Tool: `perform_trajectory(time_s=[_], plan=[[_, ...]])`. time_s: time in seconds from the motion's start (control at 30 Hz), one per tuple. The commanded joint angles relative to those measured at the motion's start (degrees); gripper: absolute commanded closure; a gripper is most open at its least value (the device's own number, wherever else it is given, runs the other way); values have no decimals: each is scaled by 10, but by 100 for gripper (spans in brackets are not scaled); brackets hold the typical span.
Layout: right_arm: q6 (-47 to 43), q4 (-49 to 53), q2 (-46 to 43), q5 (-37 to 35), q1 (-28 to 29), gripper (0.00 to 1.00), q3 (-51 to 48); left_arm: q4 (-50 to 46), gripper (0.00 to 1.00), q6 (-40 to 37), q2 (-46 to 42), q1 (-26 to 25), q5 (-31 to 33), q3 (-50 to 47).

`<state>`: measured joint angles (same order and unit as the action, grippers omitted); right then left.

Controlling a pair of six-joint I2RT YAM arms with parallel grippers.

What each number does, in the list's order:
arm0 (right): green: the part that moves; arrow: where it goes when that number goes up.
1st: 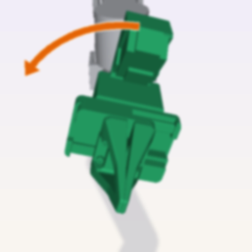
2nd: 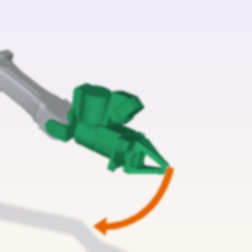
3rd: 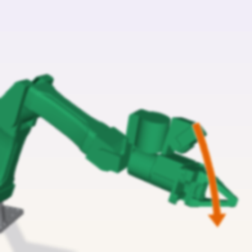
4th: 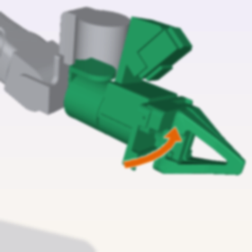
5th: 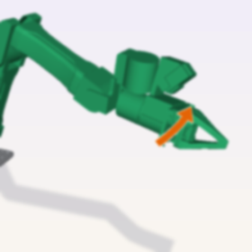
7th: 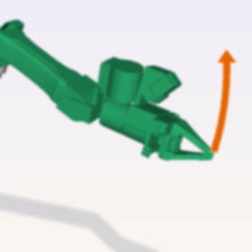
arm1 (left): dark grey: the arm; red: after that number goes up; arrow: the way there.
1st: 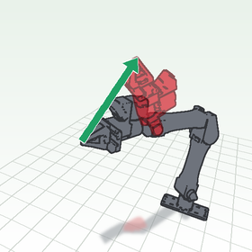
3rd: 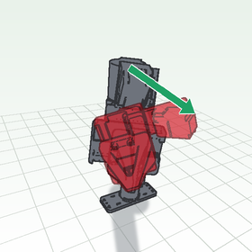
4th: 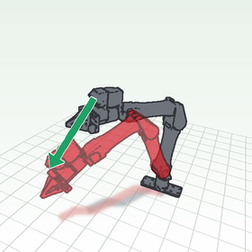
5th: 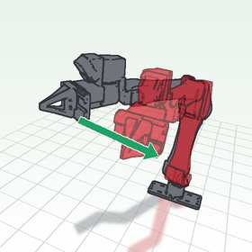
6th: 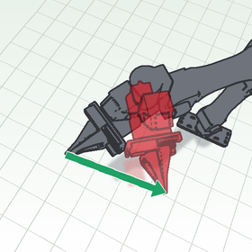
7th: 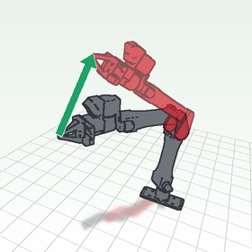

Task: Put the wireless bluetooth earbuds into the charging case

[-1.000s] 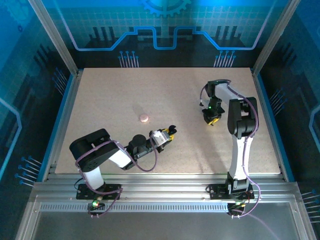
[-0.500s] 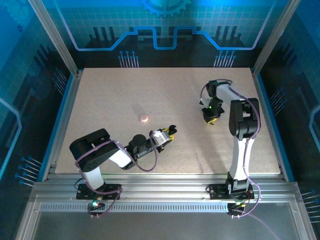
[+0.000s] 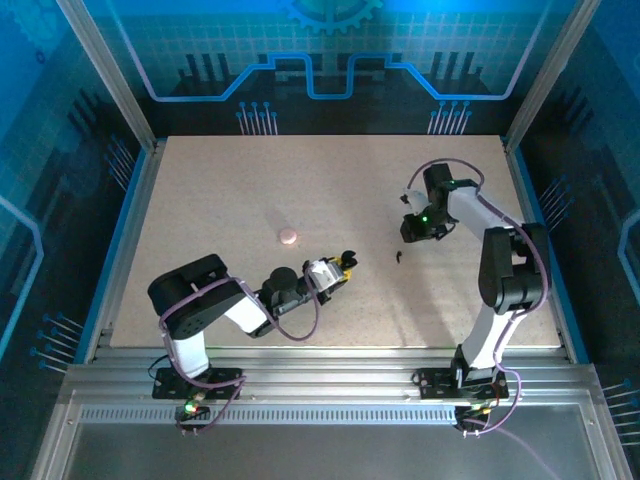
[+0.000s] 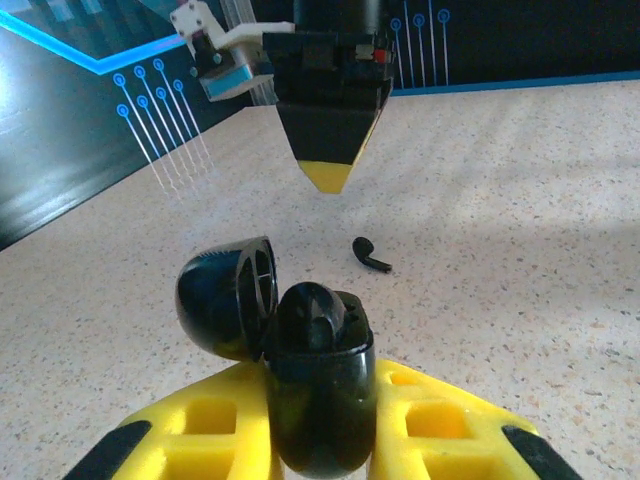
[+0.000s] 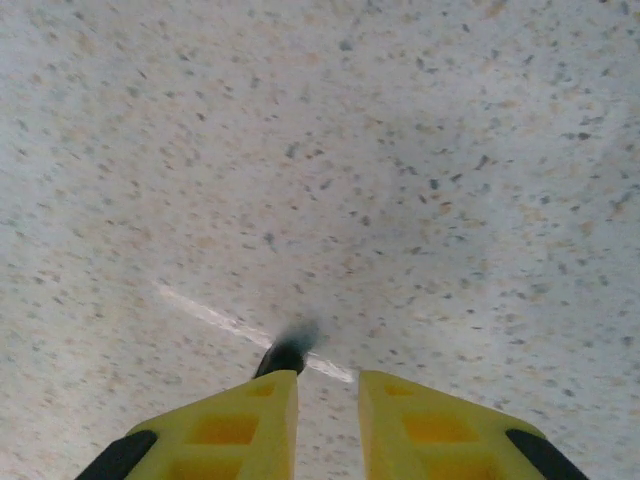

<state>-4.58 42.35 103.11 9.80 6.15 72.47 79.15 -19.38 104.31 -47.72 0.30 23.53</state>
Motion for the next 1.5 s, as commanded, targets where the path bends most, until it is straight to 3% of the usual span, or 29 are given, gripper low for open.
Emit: perform_trajectory(time_s=[0.0,0.37,0.8,1.1,1.47], plan=[[38,-53,-29,52,-1,77,-38,12,87,16,11,4,-16,18],[56,-40,-63,19,2,78,-75,12,87,27,11,4,-21,19],[55,87,34,-83,33,66,52,12,87,25,1,3,-4,2],[-119,130,73,-106,100,65,84,12,86,19,-7,4,8,-12],[-146,152,106,-107,111,62,98,12,86,15,-22,6,18,-24]])
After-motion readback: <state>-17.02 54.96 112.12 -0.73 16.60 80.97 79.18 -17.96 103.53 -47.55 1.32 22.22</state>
